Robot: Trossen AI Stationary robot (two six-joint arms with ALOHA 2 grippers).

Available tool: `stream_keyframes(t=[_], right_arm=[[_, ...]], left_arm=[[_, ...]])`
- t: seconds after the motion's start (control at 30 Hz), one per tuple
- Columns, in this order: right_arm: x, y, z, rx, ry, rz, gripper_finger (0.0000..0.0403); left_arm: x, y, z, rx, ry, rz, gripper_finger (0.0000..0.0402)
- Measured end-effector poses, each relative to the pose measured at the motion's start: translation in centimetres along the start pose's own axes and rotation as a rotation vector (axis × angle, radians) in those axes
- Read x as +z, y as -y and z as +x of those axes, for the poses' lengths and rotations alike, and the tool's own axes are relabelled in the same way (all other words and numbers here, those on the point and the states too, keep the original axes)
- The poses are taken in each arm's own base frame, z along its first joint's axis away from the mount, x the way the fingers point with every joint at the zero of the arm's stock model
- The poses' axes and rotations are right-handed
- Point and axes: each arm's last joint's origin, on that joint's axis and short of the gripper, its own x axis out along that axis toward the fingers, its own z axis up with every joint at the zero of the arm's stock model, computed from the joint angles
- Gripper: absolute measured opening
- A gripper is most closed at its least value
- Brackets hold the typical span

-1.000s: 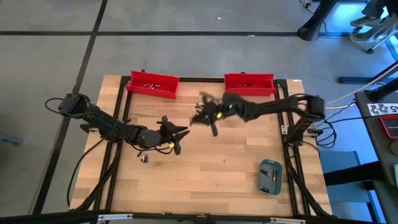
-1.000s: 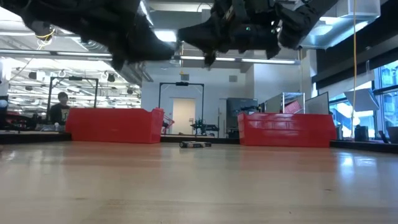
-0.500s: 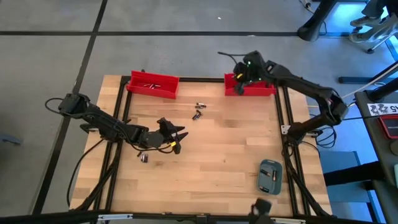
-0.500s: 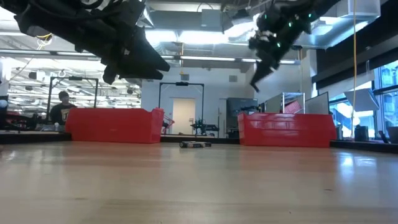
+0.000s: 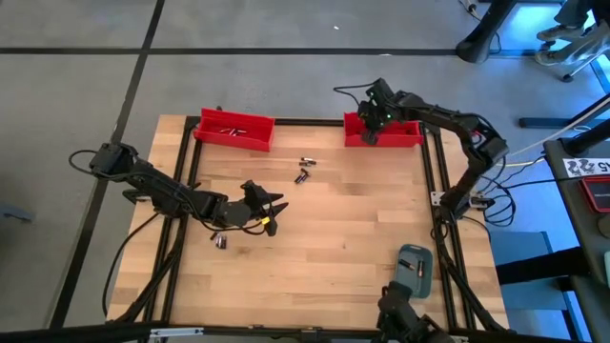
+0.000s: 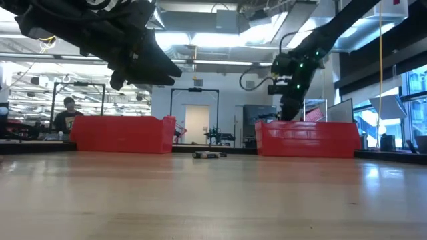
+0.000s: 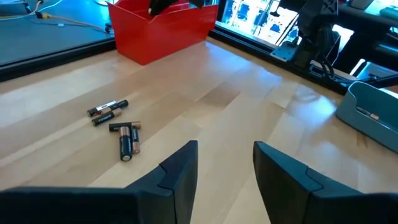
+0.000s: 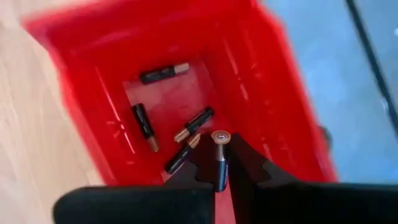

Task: Sort batteries
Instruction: Put the small black battery into the right red bin

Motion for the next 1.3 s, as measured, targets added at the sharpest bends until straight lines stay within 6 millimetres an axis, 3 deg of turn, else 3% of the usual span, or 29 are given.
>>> stream_keyframes(t=[0.2,0.57,0.93,1.03,1.17,1.3], right_arm=[[-0.3,-0.1,1.6,0.029,-0.038,0.001,0.0015],[-0.5,-0.2,1.8,0.048,-0.052,0.012,0.0028],[-1.1,-0.4,3.9,0.087,-0.116,0.085,0.0034],[-1.1,-0.4,3.9,0.068,-0.126,0.083,0.0062],[-1.1,-0.3,3.7,0.051,-0.127,0.063,0.0132],[-0.6,-0.1,2.3,0.053,-0.140,0.059,0.0194]], left_arm=[[0.0,0.0,0.0,0.001,-0.001,-0.005,0.0143],[0.0,0.0,0.0,0.001,-0.001,-0.006,0.0143],[0.0,0.0,0.0,0.001,0.000,-0.007,0.0143],[0.0,0.0,0.0,0.001,0.000,-0.013,0.0143],[0.0,0.0,0.0,0.003,0.000,-0.014,0.0143],[0.1,-0.2,0.1,0.016,0.008,-0.022,0.0143]])
